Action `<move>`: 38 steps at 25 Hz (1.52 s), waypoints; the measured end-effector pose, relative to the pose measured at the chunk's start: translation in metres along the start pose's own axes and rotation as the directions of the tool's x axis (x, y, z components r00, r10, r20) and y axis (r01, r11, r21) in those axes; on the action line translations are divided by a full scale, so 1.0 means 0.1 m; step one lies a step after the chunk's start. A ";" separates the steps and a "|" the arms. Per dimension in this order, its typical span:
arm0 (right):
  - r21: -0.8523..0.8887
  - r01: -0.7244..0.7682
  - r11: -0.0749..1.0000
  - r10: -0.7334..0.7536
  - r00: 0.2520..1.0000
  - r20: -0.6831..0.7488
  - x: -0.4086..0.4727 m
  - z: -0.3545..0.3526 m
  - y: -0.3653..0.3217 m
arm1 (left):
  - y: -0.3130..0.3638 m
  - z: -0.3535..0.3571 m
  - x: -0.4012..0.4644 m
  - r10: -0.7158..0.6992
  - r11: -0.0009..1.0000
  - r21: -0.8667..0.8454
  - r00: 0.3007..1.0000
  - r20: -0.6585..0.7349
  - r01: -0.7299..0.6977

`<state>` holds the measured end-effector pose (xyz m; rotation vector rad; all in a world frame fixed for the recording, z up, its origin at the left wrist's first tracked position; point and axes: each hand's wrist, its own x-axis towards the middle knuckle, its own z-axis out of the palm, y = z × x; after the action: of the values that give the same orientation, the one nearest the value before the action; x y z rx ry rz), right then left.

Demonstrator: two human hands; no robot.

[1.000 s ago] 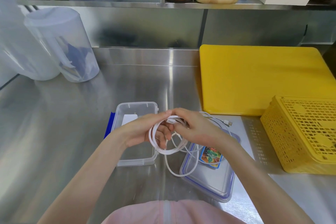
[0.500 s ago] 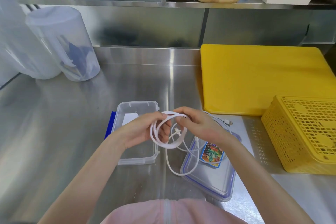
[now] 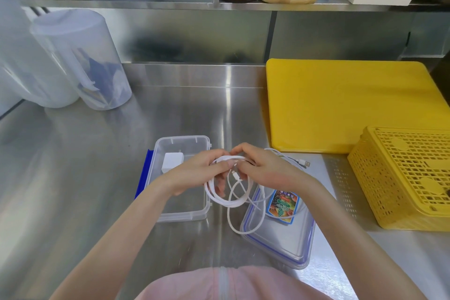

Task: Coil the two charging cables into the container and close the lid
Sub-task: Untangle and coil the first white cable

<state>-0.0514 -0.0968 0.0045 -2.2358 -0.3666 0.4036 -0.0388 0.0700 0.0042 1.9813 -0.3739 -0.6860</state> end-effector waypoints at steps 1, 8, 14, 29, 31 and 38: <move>0.070 0.015 0.997 -0.013 1.000 -0.026 0.00 -0.01 0.02 | -0.02 -0.01 0.00 0.017 0.999 -0.028 1.000 -0.004 -0.017; 0.126 0.070 0.990 -0.051 0.987 -0.154 0.02 0.02 0.10 | 0.01 -0.01 0.01 0.037 0.951 -0.298 0.990 -0.137 -0.077; 0.059 0.111 0.992 -0.105 0.990 -0.093 0.00 0.03 0.07 | 0.05 -0.06 -0.02 -0.015 0.909 -0.415 0.997 0.080 0.047; 0.128 -0.076 0.989 0.027 0.938 0.345 -0.03 0.20 0.35 | 0.21 -0.29 0.10 -0.071 0.702 -0.682 0.934 -0.351 -0.204; -0.077 -0.091 0.993 0.115 0.909 0.400 -0.03 0.29 0.42 | 0.29 -0.40 0.10 -0.045 0.643 -0.718 0.922 -0.384 -0.267; -0.305 -0.159 0.939 0.235 0.944 0.231 -0.01 0.41 0.66 | 0.50 -0.73 0.05 0.017 0.599 -0.691 0.869 -0.495 -0.406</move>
<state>-0.0600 -0.1107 -0.0717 -2.5145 -0.3554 0.8088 0.0101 0.0945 0.0735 1.1417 -0.0032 -0.1424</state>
